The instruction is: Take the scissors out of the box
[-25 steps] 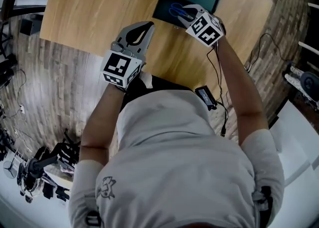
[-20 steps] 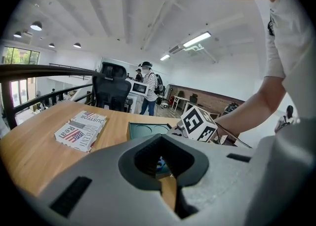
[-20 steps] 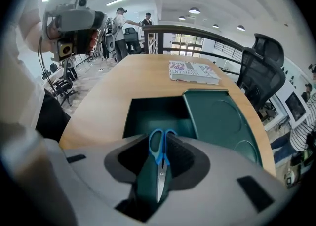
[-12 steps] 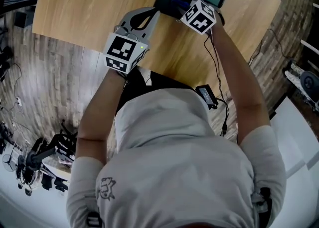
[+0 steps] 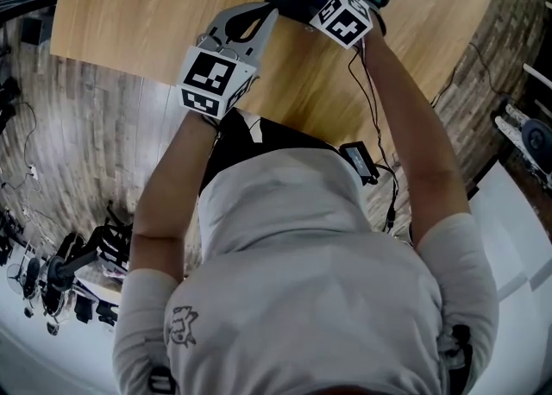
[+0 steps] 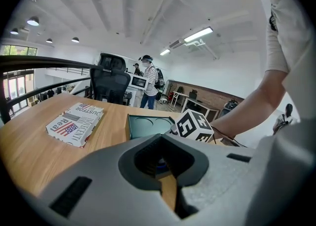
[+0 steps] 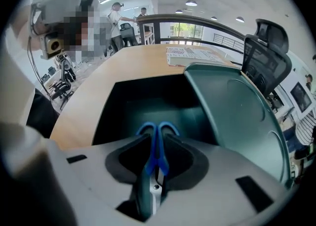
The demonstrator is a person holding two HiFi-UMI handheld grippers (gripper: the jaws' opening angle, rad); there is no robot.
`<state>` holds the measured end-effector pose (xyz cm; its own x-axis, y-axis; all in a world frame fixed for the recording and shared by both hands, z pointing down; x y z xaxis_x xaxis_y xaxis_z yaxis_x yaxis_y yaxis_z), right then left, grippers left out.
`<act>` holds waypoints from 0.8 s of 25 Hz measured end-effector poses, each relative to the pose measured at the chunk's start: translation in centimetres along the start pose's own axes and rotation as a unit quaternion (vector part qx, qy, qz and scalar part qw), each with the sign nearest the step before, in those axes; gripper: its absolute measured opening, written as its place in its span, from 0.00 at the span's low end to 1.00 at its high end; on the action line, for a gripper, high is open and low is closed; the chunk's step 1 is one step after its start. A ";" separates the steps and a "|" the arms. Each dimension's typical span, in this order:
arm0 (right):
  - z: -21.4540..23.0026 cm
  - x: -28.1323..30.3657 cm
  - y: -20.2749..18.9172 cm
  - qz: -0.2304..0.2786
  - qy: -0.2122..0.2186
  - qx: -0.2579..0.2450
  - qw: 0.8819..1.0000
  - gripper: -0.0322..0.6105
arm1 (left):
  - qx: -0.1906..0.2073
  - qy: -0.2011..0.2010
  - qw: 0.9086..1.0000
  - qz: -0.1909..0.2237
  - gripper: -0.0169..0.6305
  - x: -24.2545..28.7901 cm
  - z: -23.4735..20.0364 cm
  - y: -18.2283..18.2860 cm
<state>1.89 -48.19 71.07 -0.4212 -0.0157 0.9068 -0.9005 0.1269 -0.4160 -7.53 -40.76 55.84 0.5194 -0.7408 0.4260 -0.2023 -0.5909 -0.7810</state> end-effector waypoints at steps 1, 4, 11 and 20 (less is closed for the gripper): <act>-0.1 0.2 0.0 0.003 -0.003 0.000 1.000 0.20 | -0.001 0.000 1.000 0.000 0.03 0.0 -0.1 -0.2; -0.6 -0.1 -0.1 0.008 -0.011 -0.005 1.000 0.19 | 0.000 -0.003 1.000 -0.002 0.03 -0.2 0.7 -0.4; -0.1 -1.4 -0.4 0.019 -0.030 0.000 0.999 0.19 | 0.008 -0.003 1.000 -0.003 0.03 -1.2 1.8 0.3; 0.4 -6.8 2.3 0.053 -0.097 0.018 0.994 0.19 | 0.020 -0.016 1.000 0.006 0.03 -4.5 2.7 1.2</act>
<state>2.65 -48.20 63.91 -0.5241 -0.1964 0.8287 -0.8515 0.1021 -0.5143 -7.87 -37.25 51.73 0.5443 -0.7363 0.4020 -0.1749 -0.5683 -0.8040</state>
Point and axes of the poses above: the fingertips, and each gripper's own axes: x forward along the fingers, z to its right, y out of its top, the point moved 4 cm from there along -x, backward along the fingers, and after that the axes turned 12 degrees about -x, right-handed, at the moved point
